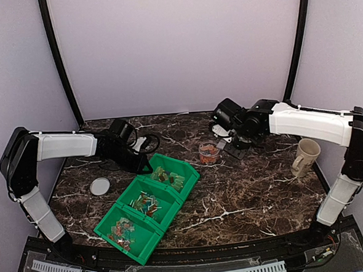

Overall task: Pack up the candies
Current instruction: Place the fake candies in the packing bottle, then scoop the fake candies from the storage box.

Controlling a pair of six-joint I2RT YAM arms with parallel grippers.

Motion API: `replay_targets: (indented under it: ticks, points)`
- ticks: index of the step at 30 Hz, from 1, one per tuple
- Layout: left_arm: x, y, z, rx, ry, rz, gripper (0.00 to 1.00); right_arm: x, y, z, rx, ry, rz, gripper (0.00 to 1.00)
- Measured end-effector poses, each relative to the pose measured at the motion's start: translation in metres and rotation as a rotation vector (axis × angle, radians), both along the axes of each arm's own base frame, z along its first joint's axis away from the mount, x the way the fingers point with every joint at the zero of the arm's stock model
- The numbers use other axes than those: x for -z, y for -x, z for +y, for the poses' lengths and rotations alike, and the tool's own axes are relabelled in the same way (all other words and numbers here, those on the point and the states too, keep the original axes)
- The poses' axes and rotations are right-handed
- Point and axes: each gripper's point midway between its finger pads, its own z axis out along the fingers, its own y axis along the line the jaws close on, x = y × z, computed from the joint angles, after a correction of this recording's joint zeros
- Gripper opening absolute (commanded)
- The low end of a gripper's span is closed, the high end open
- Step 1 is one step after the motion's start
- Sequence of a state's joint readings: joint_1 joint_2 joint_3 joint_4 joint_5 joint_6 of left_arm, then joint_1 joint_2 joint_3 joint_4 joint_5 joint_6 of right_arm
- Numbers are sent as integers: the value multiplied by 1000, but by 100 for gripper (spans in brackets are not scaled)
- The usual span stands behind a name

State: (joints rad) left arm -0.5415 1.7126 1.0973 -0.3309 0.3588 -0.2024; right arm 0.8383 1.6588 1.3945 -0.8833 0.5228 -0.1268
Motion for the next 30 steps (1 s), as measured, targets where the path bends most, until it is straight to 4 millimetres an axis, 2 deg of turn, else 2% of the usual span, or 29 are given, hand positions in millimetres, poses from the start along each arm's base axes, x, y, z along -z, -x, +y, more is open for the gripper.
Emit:
replay_targets:
  ticks: [5, 7, 10, 14, 17, 19, 24, 30]
  points:
    - [0, 0, 0, 0, 1, 0, 0, -16, 3, 14, -63, -32, -31, 0]
    - [0, 0, 0, 1, 1, 1, 0, -29, 12, 29, -130, -68, -53, 0]
    - [0, 0, 0, 2, 2, 1, 0, -56, 35, 61, -275, -132, -84, 0]
    - [0, 0, 0, 2, 2, 1, 0, -71, 55, 93, -408, -160, -93, 0]
    - [0, 1, -1, 3, 1, 1, 0, -64, 66, 113, -479, -127, -62, 0]
    - [0, 1, -1, 3, -3, 0, 0, -50, 70, 123, -514, -89, -26, 0]
    - [0, 2, -2, 10, -17, -6, 0, -20, 83, 134, -571, 3, 76, 0]
    - [-2, 2, -4, 19, -25, -17, 0, -9, 93, 149, -615, 44, 141, 0]
